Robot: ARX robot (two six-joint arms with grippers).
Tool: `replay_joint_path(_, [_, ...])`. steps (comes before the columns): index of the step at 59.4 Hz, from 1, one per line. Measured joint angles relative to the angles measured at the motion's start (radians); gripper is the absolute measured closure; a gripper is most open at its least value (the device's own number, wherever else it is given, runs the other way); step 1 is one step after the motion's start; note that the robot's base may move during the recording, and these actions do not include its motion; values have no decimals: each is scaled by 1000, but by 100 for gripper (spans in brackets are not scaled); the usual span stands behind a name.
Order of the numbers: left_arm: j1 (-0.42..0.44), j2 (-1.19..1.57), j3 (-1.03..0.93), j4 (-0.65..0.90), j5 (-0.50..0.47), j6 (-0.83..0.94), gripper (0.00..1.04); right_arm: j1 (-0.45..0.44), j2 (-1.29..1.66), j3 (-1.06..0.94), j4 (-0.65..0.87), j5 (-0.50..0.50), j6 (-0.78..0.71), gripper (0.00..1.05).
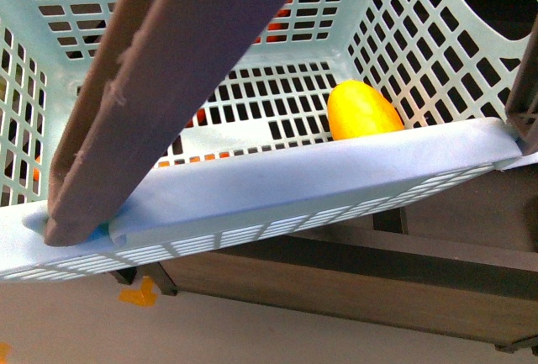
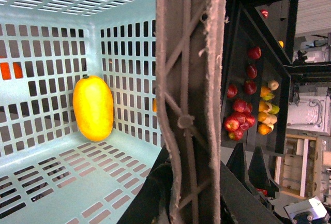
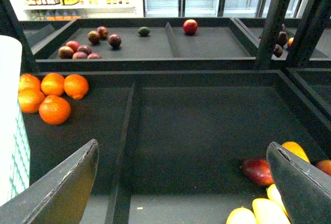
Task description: Pick mango and avocado into basket
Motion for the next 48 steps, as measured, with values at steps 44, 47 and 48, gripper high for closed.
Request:
replay_joint_path(44, [-3, 0, 0, 0, -5, 4, 98, -4, -4, -4, -1, 0, 0, 9])
replay_joint_path(47, [-3, 0, 0, 0, -5, 5, 98, -4, -5, -4, -1, 0, 0, 9])
replay_joint_path(48, [-3, 0, 0, 0, -5, 5, 98, -4, -5, -4, -1, -1, 0, 9])
